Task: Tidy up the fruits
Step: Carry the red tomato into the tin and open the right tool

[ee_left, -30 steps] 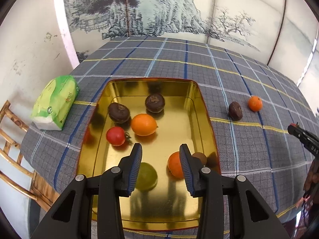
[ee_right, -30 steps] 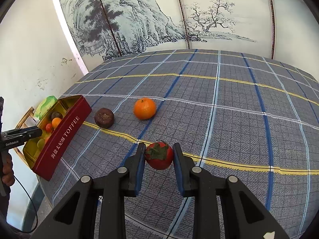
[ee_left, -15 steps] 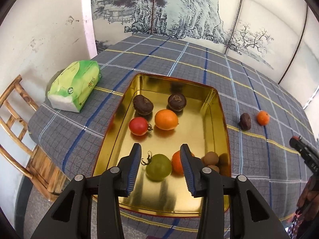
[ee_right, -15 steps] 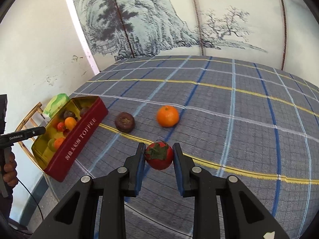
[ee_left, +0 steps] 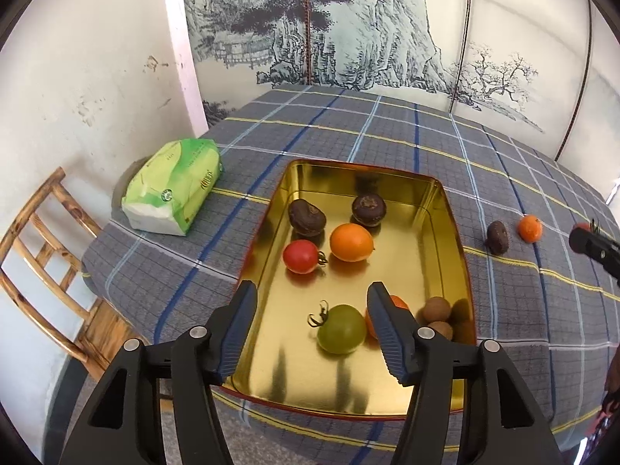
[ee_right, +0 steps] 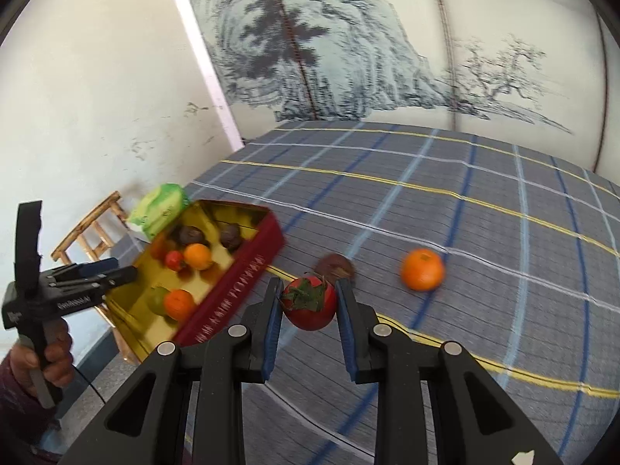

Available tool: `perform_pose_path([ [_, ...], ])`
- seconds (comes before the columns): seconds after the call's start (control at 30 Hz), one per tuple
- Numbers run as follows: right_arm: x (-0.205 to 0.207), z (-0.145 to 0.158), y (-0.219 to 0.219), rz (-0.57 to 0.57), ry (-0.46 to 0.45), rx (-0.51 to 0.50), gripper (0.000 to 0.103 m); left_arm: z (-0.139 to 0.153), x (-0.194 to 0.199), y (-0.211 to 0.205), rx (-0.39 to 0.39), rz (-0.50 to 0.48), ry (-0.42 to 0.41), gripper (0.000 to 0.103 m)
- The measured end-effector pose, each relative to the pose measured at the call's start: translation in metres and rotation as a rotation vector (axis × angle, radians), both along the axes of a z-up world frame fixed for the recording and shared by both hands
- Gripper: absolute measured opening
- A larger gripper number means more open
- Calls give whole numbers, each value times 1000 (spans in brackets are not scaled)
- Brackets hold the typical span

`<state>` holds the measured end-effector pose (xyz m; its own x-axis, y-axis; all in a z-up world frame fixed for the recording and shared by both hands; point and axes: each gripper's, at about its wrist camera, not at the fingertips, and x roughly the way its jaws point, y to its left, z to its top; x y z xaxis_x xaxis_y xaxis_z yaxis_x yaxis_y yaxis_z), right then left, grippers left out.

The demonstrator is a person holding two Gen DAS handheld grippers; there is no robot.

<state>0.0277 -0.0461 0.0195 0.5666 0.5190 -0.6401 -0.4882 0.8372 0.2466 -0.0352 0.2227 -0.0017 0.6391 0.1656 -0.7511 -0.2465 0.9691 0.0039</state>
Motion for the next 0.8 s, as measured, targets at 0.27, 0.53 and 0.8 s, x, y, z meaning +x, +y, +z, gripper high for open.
perform_pose_path([
  [0.27, 3, 10, 47, 88, -8, 12, 25, -2, -3, 5, 32, 6, -1, 61],
  [0.53, 9, 10, 84, 154, 3, 12, 25, -1, -7, 5, 75, -5, -11, 62],
  [0.8, 24, -1, 106, 182, 46, 20, 25, -1, -9, 7, 61, -19, -15, 64],
])
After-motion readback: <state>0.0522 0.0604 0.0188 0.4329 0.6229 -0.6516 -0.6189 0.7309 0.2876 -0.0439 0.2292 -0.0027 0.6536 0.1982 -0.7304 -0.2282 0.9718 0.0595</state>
